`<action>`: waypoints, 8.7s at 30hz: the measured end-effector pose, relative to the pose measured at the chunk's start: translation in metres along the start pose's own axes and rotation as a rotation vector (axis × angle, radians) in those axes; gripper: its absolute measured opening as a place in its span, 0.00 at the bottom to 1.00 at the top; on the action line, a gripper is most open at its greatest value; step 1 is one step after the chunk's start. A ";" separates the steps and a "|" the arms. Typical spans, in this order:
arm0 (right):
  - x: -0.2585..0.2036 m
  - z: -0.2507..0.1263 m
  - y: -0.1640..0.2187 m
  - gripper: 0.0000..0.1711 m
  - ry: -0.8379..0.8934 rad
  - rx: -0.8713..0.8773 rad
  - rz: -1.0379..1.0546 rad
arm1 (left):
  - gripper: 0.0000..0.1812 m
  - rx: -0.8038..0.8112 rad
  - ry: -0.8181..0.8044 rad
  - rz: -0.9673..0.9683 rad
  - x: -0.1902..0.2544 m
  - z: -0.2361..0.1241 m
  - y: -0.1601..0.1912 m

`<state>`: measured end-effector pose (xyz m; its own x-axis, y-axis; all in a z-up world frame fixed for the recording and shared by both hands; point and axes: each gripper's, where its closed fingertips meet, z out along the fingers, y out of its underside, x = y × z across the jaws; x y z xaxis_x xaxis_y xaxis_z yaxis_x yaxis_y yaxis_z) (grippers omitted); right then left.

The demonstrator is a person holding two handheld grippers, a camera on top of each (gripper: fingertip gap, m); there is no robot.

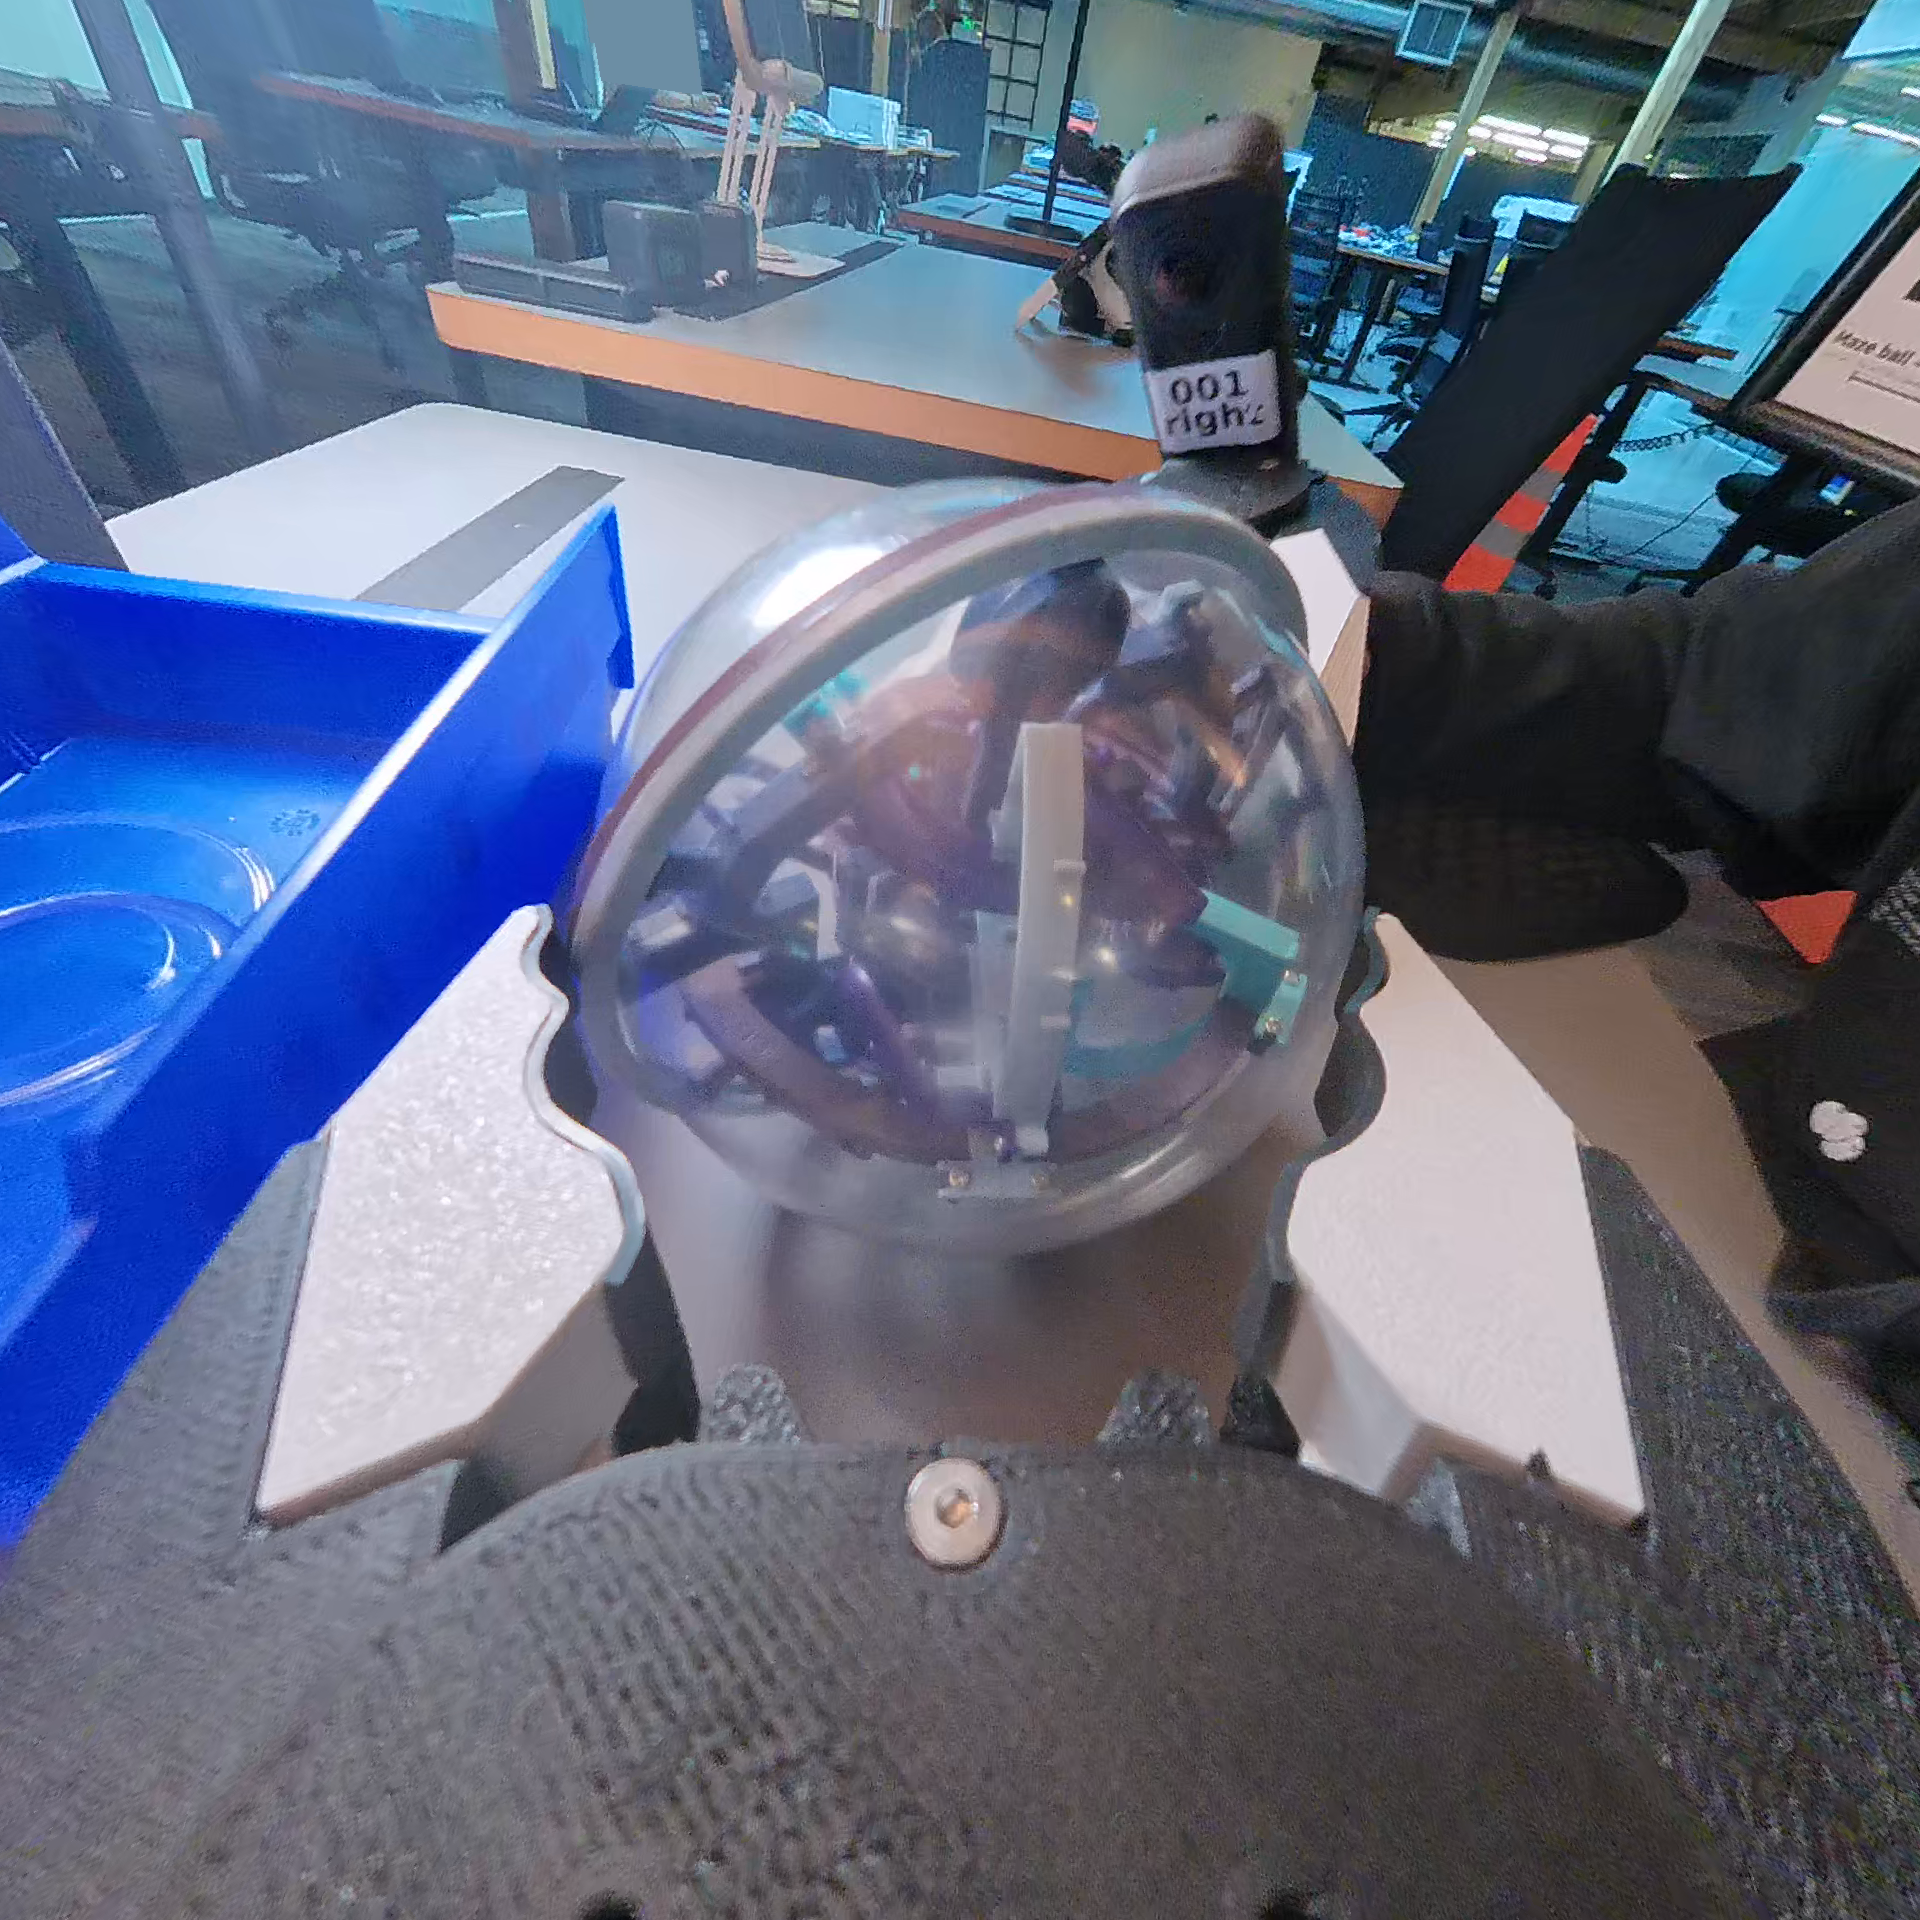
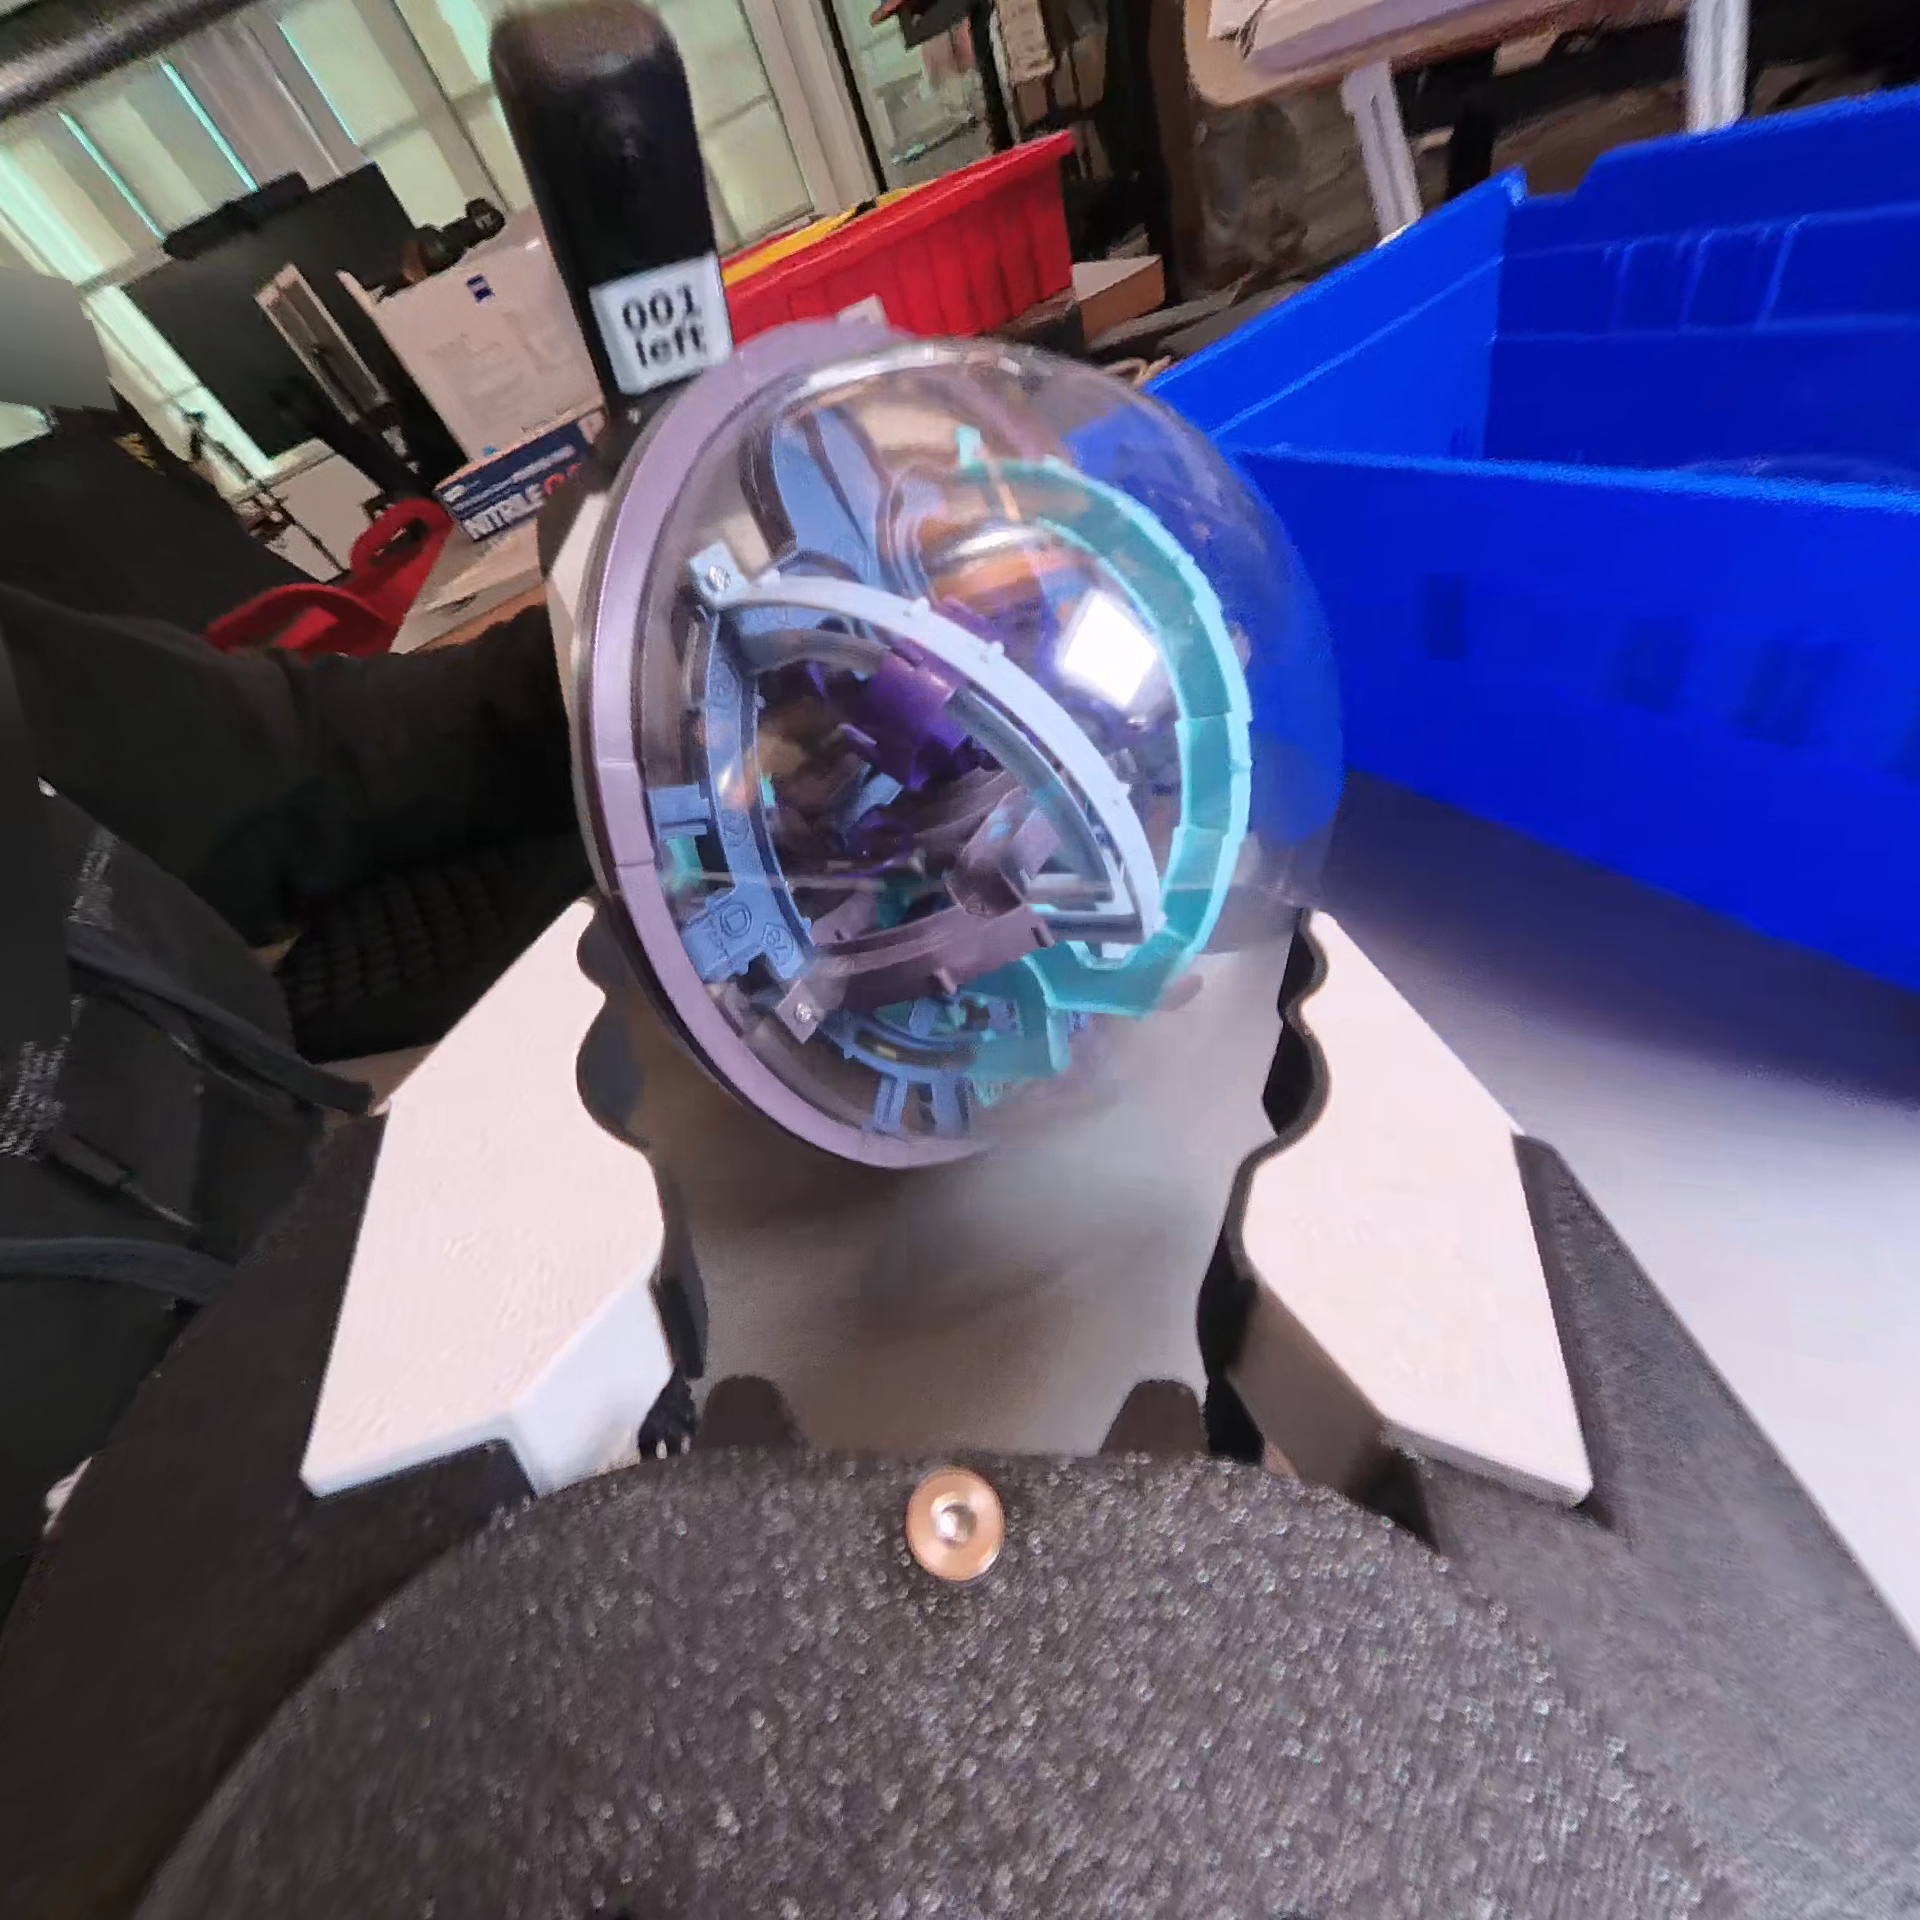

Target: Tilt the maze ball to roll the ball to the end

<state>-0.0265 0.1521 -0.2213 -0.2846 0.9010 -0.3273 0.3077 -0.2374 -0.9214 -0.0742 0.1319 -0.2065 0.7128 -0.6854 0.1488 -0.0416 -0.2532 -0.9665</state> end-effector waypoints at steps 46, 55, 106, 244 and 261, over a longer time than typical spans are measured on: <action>-0.013 -0.006 -0.023 0.81 0.258 -0.093 -0.724 | 0.64 -0.149 -0.060 0.002 0.001 0.013 -0.036; -0.002 0.008 -0.017 0.75 0.268 -0.094 -0.732 | 0.71 0.055 -0.097 0.149 -0.009 -0.014 -0.052; -0.012 0.017 -0.003 0.69 0.176 0.022 -0.464 | 0.76 -0.015 0.065 0.030 -0.009 -0.022 0.025; 0.006 0.025 -0.034 0.71 -0.033 -0.094 -0.250 | 0.80 0.007 -0.085 0.110 -0.013 -0.022 0.035; 0.000 0.030 -0.008 0.77 0.170 -0.095 -0.345 | 0.80 -0.019 -0.116 0.113 -0.009 -0.029 0.041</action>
<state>-0.0567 0.1435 -0.2201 -0.2338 0.9712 0.0454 0.3049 0.1176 -0.9451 -0.1025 0.1080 -0.2415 0.7790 -0.6269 0.0127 -0.1392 -0.1927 -0.9713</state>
